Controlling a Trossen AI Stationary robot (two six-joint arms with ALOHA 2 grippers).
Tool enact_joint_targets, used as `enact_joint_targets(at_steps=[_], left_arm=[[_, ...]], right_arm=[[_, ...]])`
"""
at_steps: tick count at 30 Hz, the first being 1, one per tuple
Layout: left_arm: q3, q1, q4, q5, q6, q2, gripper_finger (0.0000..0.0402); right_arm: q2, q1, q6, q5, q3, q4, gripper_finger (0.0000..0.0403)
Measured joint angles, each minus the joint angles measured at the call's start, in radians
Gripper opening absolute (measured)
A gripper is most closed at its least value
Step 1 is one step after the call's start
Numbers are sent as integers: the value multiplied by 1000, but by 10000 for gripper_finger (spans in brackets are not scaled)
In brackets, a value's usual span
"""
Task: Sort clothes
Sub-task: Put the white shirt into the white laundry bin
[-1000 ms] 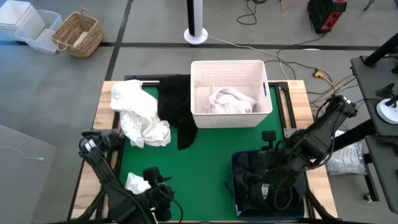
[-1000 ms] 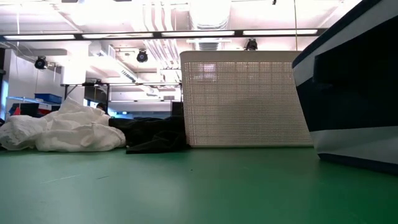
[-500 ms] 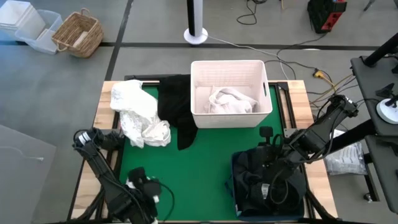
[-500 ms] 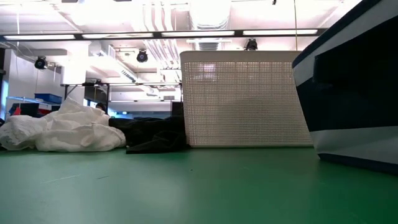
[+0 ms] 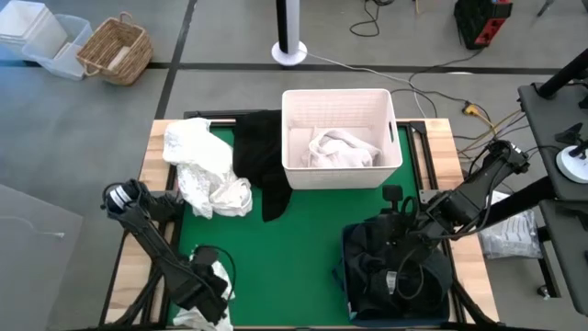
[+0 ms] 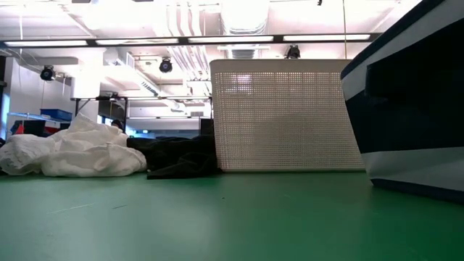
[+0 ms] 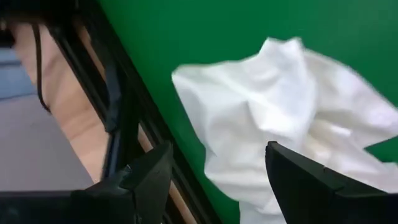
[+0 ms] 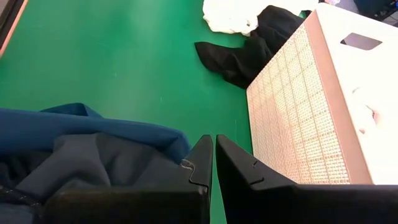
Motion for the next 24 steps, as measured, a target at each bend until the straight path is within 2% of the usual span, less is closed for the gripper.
enact_joint_targets(at_steps=[3, 7, 15, 20, 24], left_arm=[[-23, 2, 48, 28, -9, 2, 233], [-67, 5, 129, 11, -19, 2, 233], [-195, 19, 376, -1, 11, 2, 233], [-287, 35, 453, 5, 14, 2, 233], [-324, 46, 504, 5, 71, 2, 232]], right_arm=[[0, -2, 0, 0, 0, 0, 12], [1, -2, 0, 0, 0, 0, 12], [1, -4, -1, 0, 0, 0, 12], [1, -4, -1, 0, 0, 1, 12], [1, -4, -1, 0, 0, 1, 12]])
